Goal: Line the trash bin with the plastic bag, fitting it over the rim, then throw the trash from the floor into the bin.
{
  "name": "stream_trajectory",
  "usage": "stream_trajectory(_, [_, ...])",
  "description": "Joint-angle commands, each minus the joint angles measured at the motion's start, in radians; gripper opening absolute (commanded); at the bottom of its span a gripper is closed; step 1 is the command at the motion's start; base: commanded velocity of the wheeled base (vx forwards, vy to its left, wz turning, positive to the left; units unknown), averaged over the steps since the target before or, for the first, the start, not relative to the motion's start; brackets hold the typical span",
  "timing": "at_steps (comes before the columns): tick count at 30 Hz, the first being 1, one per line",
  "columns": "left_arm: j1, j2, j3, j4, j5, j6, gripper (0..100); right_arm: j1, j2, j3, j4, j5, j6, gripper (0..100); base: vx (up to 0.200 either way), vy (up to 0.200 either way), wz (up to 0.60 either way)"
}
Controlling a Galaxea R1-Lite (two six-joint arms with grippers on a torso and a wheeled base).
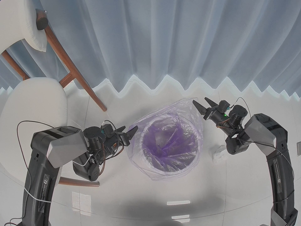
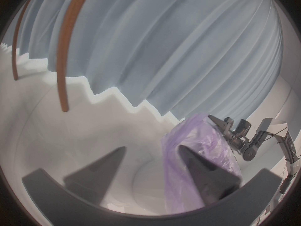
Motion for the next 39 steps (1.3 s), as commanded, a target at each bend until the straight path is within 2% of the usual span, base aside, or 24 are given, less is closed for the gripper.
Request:
stream_trajectory(1, [0.017,-0.071,0.091,-0.004,-0.013,0.013,100,-0.015,-0.054,0.095,-0.037,0.009,0.017,100,0.0,0.0,0.0])
stream_trajectory(3, [0.016,-0.094,0.138,-0.003,-0.016,0.009,100,-0.017,-0.06,0.131,-0.055,0.015,0.025,100,0.0,0.0,0.0])
stream_trajectory(8, [0.005,-0.099,0.149,-0.004,-0.01,0.01,100,-0.02,-0.063,0.176,-0.13,0.015,0.024,100,0.0,0.0,0.0])
stream_trajectory(13, [0.019,-0.154,0.236,-0.007,-0.004,0.01,100,-0.049,-0.137,0.268,-0.136,0.009,0.031,100,0.0,0.0,0.0])
stream_trajectory(14, [0.028,-0.245,0.347,-0.006,-0.01,0.004,100,-0.07,-0.212,0.362,-0.136,0.009,0.051,100,0.0,0.0,0.0])
stream_trajectory(18, [0.004,-0.456,0.552,-0.006,-0.014,-0.005,100,-0.089,-0.376,0.549,-0.136,0.006,0.1,100,0.0,0.0,0.0])
stream_trajectory(23, [-0.107,-0.857,0.746,-0.001,-0.005,-0.01,100,-0.106,-0.597,0.828,-0.136,0.006,0.102,100,0.0,0.0,0.0])
stream_trajectory(27, [-0.199,-1.085,0.69,0.023,-0.014,-0.016,100,-0.102,-0.674,0.991,-0.127,0.009,0.083,100,0.0,0.0,0.0])
stream_trajectory(29, [-0.256,-1.138,0.608,0.054,-0.007,-0.025,100,-0.101,-0.647,1.052,-0.126,0.008,0.024,100,0.0,0.0,0.0])
stream_trajectory(31, [-0.279,-1.168,0.598,0.065,-0.007,-0.054,100,-0.104,-0.597,1.066,-0.133,0.004,-0.042,100,0.0,0.0,0.0])
stream_trajectory(34, [-0.293,-1.184,0.56,0.089,-0.016,-0.087,100,-0.107,-0.549,1.07,-0.135,-0.019,-0.118,100,0.0,0.0,0.0])
stream_trajectory(38, [-0.265,-1.179,0.474,0.099,-0.005,-0.096,100,-0.107,-0.532,1.066,-0.129,-0.054,-0.121,100,0.0,0.0,0.0])
stream_trajectory(39, [-0.231,-1.177,0.431,0.108,-0.007,-0.108,100,-0.106,-0.514,1.058,-0.126,-0.058,-0.122,100,0.0,0.0,0.0])
